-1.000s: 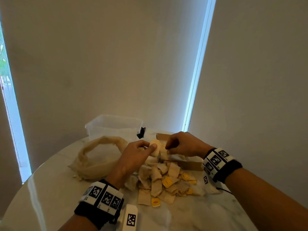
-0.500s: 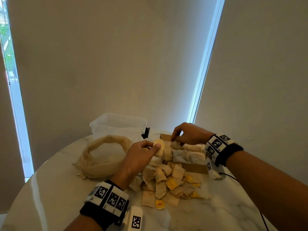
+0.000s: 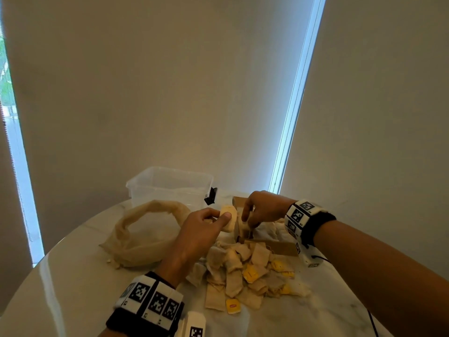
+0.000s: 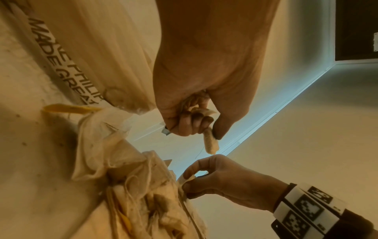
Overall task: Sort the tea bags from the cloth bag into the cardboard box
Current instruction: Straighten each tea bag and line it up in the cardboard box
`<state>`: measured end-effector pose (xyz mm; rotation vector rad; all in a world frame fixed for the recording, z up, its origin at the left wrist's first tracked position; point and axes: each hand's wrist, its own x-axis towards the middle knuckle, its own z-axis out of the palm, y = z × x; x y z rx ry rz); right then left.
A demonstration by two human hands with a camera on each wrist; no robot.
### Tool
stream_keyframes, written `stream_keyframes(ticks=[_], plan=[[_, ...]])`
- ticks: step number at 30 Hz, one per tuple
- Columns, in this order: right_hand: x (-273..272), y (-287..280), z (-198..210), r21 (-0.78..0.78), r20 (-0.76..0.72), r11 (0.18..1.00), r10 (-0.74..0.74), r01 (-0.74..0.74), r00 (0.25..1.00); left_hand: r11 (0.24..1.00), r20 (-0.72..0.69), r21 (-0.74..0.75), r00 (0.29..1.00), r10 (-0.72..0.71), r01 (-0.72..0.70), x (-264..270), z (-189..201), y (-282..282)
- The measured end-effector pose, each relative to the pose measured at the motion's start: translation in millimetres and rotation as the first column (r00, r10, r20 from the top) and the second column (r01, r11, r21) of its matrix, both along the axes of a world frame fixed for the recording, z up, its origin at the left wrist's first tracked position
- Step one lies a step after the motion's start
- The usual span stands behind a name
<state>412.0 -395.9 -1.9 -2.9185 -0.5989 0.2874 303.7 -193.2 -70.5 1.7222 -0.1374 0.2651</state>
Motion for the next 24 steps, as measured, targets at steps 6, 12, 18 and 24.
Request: stream_keyframes(ticks=[6, 12, 18, 24], plan=[[6, 6, -24, -0.039, 0.018, 0.999, 0.029, -0.028, 0.999, 1.000, 0.012, 0.011, 1.000, 0.004, -0.005, 3, -2, 0], [9, 6, -31, -0.035, 0.098, 0.996, 0.083, -0.080, 0.992, 1.000, -0.001, 0.024, 1.000, 0.002, -0.002, 3, -1, 2], [13, 1, -35, 0.004, 0.258, 0.992, 0.123, -0.128, 0.958, 0.999, 0.015, 0.036, 1.000, 0.009, -0.009, 3, -2, 0], [15, -2, -31, -0.005, 0.361, 0.990, 0.136, -0.143, 0.923, 0.999, 0.012, 0.036, 1.000, 0.006, -0.006, 4, -4, 1]])
